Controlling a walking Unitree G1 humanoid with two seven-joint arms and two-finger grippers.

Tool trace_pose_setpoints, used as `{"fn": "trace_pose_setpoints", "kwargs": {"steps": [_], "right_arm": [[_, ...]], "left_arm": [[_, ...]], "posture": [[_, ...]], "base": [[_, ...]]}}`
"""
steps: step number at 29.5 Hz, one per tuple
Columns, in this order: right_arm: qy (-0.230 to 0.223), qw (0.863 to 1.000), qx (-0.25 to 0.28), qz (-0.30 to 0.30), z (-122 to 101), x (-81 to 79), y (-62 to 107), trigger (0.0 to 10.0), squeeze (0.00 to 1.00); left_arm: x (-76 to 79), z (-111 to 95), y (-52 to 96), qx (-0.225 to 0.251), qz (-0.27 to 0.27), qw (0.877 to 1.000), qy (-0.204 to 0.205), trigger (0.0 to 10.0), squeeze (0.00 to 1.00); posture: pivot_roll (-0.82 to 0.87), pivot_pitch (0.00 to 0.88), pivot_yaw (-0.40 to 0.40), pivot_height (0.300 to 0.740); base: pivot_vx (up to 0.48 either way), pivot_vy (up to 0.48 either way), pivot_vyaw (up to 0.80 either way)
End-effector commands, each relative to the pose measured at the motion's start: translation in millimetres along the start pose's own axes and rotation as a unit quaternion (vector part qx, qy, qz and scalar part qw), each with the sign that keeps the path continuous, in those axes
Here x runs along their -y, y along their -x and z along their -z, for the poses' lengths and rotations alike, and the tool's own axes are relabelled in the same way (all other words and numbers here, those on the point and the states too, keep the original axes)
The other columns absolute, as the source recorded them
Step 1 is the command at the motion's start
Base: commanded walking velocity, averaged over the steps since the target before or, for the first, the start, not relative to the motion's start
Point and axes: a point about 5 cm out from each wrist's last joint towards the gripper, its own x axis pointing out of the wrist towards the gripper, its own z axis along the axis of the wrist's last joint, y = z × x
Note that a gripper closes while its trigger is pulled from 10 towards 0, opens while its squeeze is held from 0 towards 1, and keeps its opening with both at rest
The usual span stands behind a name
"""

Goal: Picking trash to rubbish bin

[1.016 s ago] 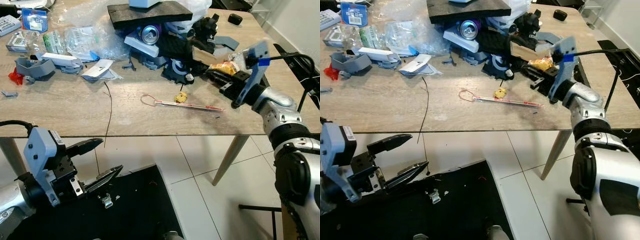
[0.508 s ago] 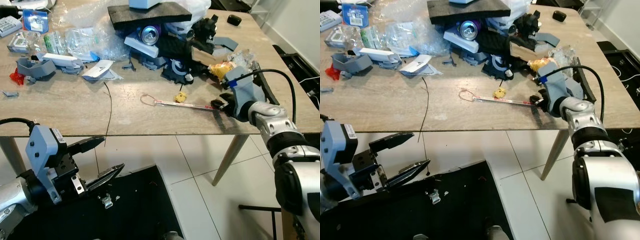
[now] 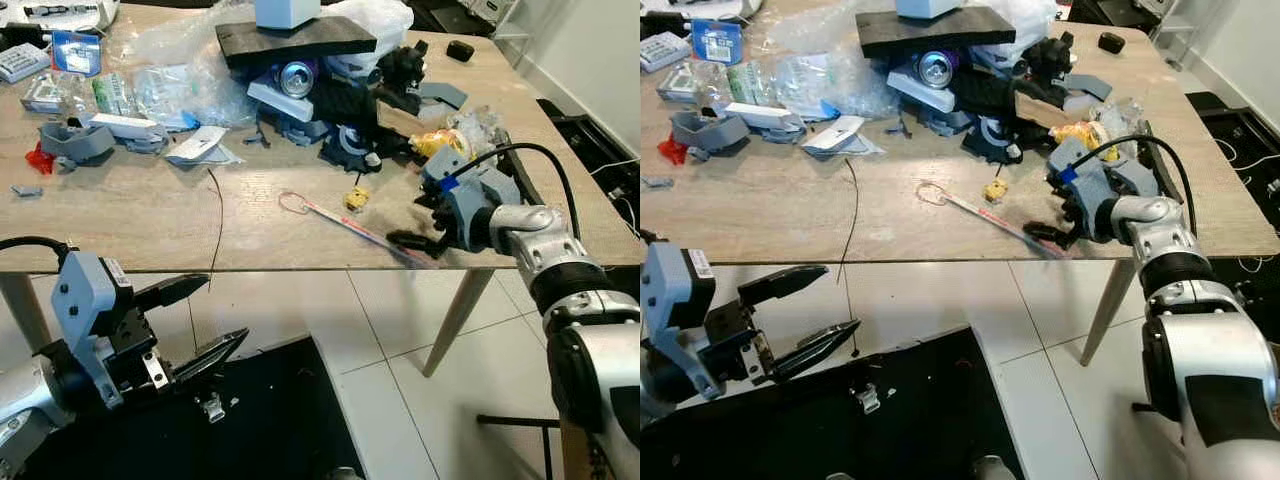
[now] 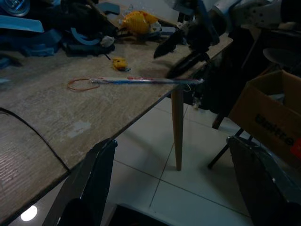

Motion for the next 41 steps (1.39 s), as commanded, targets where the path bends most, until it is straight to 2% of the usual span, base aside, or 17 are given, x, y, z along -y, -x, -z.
{"fn": "trace_pose_setpoints", "kwargs": {"steps": [1,5,6,9,10,11,12,13,14,15,16,17,24,28,32,37,41], "right_arm": [[-0.012,0.998,-0.058,-0.026,24,-7.4,0.5,10.0,1.0],[-0.001,0.998,-0.06,0.013,21,-1.6,2.0,10.0,1.0],[0.0,0.997,-0.055,0.045,18,2.6,2.4,10.0,0.71],[0.0,0.996,-0.05,0.067,16,5.4,2.7,10.0,0.71],[-0.004,0.994,-0.039,0.098,12,9.4,3.3,10.0,0.38],[-0.004,0.994,-0.039,0.098,12,9.4,3.3,10.0,0.38],[-0.018,0.992,-0.022,0.125,7,13.4,4.5,10.0,0.11],[-0.048,0.99,0.009,0.136,1,15.8,5.1,10.0,0.0],[-0.079,0.987,0.044,0.13,-5,16.3,4.5,10.0,0.0],[-0.125,0.984,0.103,0.076,-16,11.8,1.0,10.0,0.0],[-0.125,0.984,0.103,0.076,-16,11.8,1.0,10.0,0.0],[-0.146,0.98,0.134,0.034,-23,7.0,-3.0,10.0,0.0],[-0.168,0.97,0.17,-0.051,-38,-7.4,-17.4,10.0,0.0],[-0.116,0.985,0.087,-0.096,-24,-25.5,-34.1,10.0,0.0],[-0.107,0.989,0.053,-0.091,-15,-31.0,-40.5,10.0,0.0],[-0.072,0.994,-0.012,-0.084,0,-39.5,-49.0,10.0,0.0],[-0.056,0.996,-0.031,-0.07,1,-38.8,-50.3,10.0,0.0]], "left_arm": [[3.6,4,-0.5,-0.007,0.009,1.0,0.002,10.0,0.0],[3.2,5,-1.6,-0.006,0.01,1.0,0.003,10.0,0.0],[3.1,5,-2.2,-0.006,0.011,1.0,0.003,10.0,0.0],[3.0,5,-2.6,-0.006,0.011,1.0,0.003,10.0,0.0],[3.2,5,-2.8,-0.005,0.012,1.0,0.004,10.0,0.0],[3.2,5,-2.8,-0.005,0.012,1.0,0.004,10.0,0.0],[3.3,5,-3.0,-0.005,0.012,1.0,0.004,10.0,0.0],[3.3,5,-3.0,-0.004,0.013,1.0,0.004,10.0,0.0],[3.2,5,-3.3,-0.004,0.013,1.0,0.004,10.0,0.0],[3.4,5,-3.7,-0.003,0.014,1.0,0.005,10.0,0.0],[3.4,5,-3.7,-0.003,0.014,1.0,0.005,10.0,0.0],[3.3,6,-4.4,-0.002,0.015,1.0,0.006,10.0,0.0],[3.5,6,-6.1,0.0,0.018,1.0,0.006,10.0,0.0],[4.1,6,-5.9,0.001,0.016,1.0,0.005,10.0,0.0],[4.1,6,-5.4,0.001,0.014,1.0,0.005,10.0,0.0],[5.8,6,-5.7,-0.002,0.02,1.0,0.008,10.0,0.0],[6.2,6,-5.4,-0.003,0.025,1.0,0.008,10.0,0.0]], "posture": [[0.11,0.341,-0.076,0.74],[0.1,0.339,-0.074,0.74],[0.1,0.337,-0.073,0.74],[0.1,0.337,-0.073,0.74],[0.1,0.338,-0.072,0.74],[0.1,0.338,-0.072,0.74],[0.1,0.337,-0.071,0.74],[0.1,0.336,-0.07,0.74],[0.1,0.335,-0.069,0.74],[0.1,0.335,-0.069,0.74],[0.1,0.335,-0.069,0.74],[0.09,0.335,-0.068,0.74],[0.09,0.337,-0.067,0.74],[0.09,0.337,-0.071,0.74],[0.09,0.338,-0.074,0.74],[0.1,0.339,-0.071,0.74],[0.1,0.339,-0.071,0.74]], "base": [[0.0,0.0,0.0],[0.0,0.0,0.0],[0.0,0.0,0.0],[0.0,0.0,0.0],[0.0,0.0,0.0],[0.0,0.0,0.0],[0.0,0.0,0.0],[0.0,0.0,0.0],[0.0,0.0,0.0],[0.0,0.0,0.0],[0.0,0.0,0.0],[0.0,0.0,0.0],[0.0,0.0,0.0],[0.0,0.0,0.0],[0.0,0.0,0.0],[0.0,0.0,0.0],[0.0,0.0,0.0]]}}
